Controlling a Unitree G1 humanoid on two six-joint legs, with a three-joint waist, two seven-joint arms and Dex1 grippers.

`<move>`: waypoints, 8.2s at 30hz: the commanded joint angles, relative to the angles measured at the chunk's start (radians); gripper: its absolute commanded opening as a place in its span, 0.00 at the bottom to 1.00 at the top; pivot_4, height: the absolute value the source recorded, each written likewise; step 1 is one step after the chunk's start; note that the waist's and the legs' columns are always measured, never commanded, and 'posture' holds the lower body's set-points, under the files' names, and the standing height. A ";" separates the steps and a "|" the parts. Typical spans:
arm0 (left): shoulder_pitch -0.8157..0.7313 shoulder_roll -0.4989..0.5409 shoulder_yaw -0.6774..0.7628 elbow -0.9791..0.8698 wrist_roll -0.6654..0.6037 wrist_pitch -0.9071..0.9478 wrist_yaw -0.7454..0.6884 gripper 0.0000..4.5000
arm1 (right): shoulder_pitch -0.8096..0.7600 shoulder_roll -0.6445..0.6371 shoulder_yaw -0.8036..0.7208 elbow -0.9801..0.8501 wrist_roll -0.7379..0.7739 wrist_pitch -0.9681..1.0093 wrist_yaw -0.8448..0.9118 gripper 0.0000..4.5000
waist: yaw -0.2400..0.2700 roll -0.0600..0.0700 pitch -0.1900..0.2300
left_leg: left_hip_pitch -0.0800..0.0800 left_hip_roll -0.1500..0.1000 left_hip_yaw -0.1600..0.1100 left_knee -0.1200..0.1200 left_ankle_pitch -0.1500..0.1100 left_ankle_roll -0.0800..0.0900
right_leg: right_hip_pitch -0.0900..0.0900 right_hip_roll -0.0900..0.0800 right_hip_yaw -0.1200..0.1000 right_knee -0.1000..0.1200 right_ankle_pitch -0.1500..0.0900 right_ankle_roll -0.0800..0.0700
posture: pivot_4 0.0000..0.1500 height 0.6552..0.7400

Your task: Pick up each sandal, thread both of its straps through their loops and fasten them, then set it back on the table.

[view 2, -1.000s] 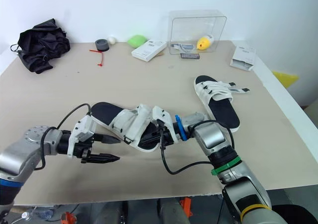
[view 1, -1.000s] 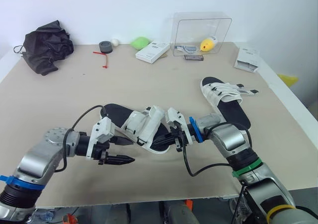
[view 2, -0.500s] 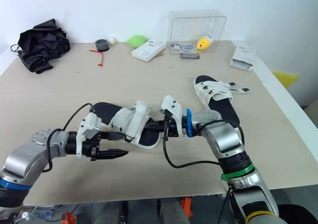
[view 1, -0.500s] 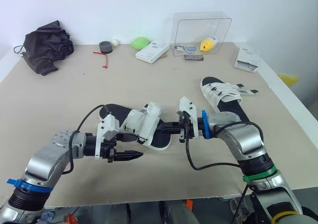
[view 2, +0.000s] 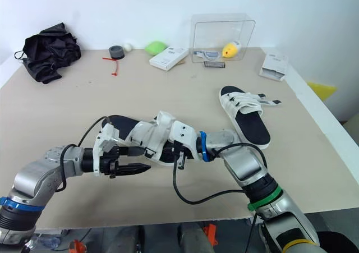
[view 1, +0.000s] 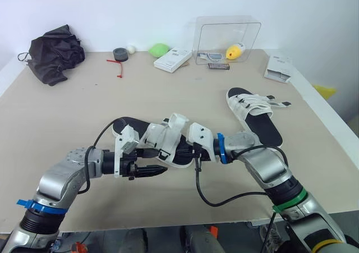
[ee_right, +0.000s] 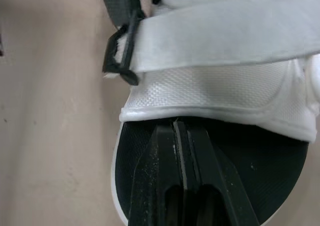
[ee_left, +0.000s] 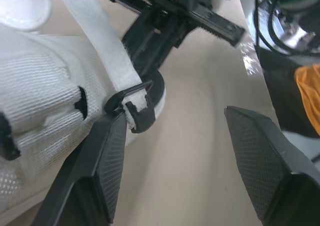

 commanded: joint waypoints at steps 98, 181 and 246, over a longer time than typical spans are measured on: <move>-0.568 -0.327 0.460 0.684 -0.223 0.629 0.733 0.01 | 0.029 -0.011 0.019 0.053 -0.077 -0.027 0.079 0.00 | 0.025 -0.002 -0.003 | -0.001 -0.002 -0.004 -0.001 0.002 -0.003 | 0.001 0.000 -0.001 0.000 0.000 0.000 | 1.00 1.00; 0.139 -0.055 -0.021 0.112 0.226 -0.464 -0.032 0.73 | 0.321 -0.219 -0.649 -0.571 0.766 0.365 -0.074 0.00 | 0.035 -0.001 -0.001 | -0.017 -0.019 -0.012 -0.001 0.003 -0.005 | -0.011 -0.015 -0.003 -0.004 0.000 0.010 | 1.00 1.00; -0.004 0.119 0.508 0.065 -0.022 0.130 0.410 0.99 | 0.216 -0.227 -0.479 -0.314 0.622 0.212 -0.018 0.00 | 0.034 -0.003 0.000 | -0.018 -0.018 -0.016 0.001 0.007 0.001 | -0.004 -0.015 -0.007 -0.014 0.009 0.014 | 1.00 1.00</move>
